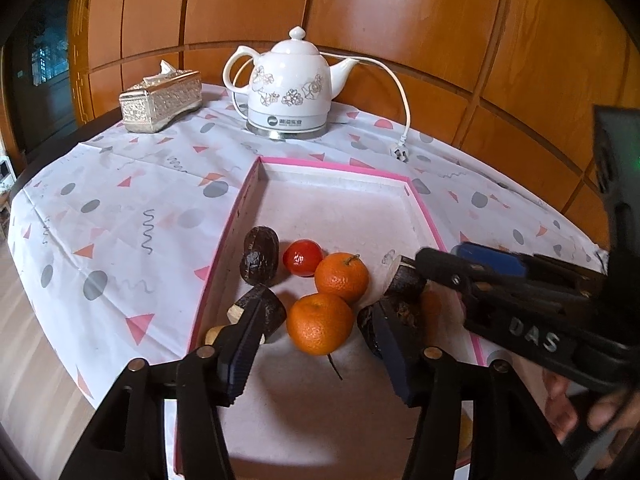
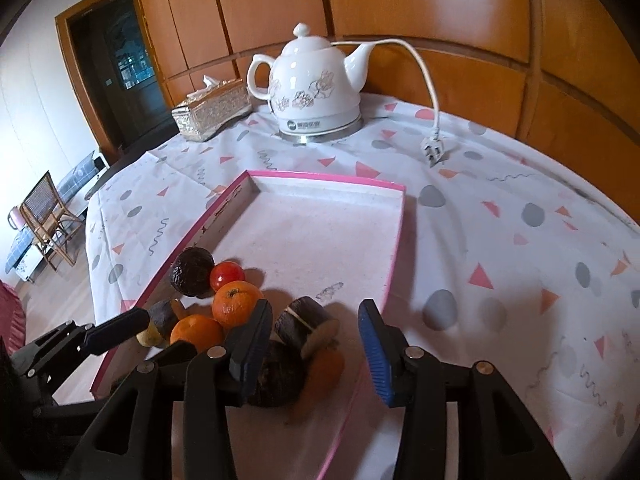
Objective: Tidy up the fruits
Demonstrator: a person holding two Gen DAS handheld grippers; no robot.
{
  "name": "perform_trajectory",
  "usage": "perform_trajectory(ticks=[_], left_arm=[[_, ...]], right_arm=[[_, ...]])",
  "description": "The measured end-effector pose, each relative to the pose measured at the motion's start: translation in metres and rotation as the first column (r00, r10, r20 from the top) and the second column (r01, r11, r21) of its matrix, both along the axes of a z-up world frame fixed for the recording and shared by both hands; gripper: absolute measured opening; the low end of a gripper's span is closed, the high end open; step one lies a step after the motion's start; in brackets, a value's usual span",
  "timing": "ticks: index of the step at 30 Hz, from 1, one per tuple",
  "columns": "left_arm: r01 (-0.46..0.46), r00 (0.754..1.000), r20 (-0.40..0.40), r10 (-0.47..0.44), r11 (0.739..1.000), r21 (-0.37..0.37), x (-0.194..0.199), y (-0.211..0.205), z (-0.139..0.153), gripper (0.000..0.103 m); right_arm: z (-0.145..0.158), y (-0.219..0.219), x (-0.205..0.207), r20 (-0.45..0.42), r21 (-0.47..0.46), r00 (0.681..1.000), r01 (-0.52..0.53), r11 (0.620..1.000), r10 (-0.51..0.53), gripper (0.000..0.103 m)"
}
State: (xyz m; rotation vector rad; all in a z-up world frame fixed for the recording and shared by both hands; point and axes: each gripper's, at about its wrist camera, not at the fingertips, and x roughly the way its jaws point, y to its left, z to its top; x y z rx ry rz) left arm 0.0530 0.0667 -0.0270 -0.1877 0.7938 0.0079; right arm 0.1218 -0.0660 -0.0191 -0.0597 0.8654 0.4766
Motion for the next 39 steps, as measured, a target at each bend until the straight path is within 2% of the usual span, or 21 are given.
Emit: perform_trajectory(ticks=[1, 6, 11, 15, 17, 19, 25, 39], left_arm=[[-0.004, 1.0, 0.004, 0.004, 1.0, 0.003, -0.001, 0.0, 0.001, 0.06], [-0.013, 1.0, 0.008, 0.013, 1.0, 0.009, -0.007, 0.0, 0.004, 0.064], [-0.036, 0.999, 0.023, 0.036, 0.999, 0.02, -0.014, 0.001, 0.008, 0.074], [-0.057, 0.998, 0.041, 0.056, 0.998, 0.034, -0.022, 0.0, 0.012, 0.089], [-0.062, 0.996, 0.06, 0.059, 0.997, 0.052, -0.026, -0.002, 0.014, 0.092], [-0.064, 0.996, 0.071, 0.059, 0.996, 0.069, -0.031, -0.005, 0.016, 0.1], [-0.072, 0.994, 0.084, 0.066, 0.995, 0.076, -0.038, -0.005, 0.019, 0.103], [-0.078, 0.991, 0.112, 0.07, 0.994, 0.071, -0.043, -0.007, 0.025, 0.103]], right_arm=[[0.001, -0.002, -0.004, 0.003, 0.002, 1.0, 0.005, 1.0, -0.005, 0.05], [0.007, -0.012, -0.019, 0.024, 0.002, 0.999, 0.049, 0.999, -0.049, 0.05], [0.008, -0.026, -0.038, 0.058, -0.021, 0.992, 0.117, 0.993, -0.115, 0.05], [0.007, -0.037, -0.055, 0.077, -0.037, 0.981, 0.183, 0.982, -0.18, 0.05], [0.007, -0.04, -0.066, 0.094, -0.042, 0.973, 0.217, 0.975, -0.213, 0.05], [0.007, -0.041, -0.074, 0.109, -0.051, 0.967, 0.238, 0.97, -0.231, 0.051], [0.0, -0.04, -0.091, 0.127, -0.078, 0.958, 0.266, 0.961, -0.255, 0.051], [0.001, -0.04, -0.096, 0.127, -0.083, 0.958, 0.268, 0.96, -0.257, 0.051]])
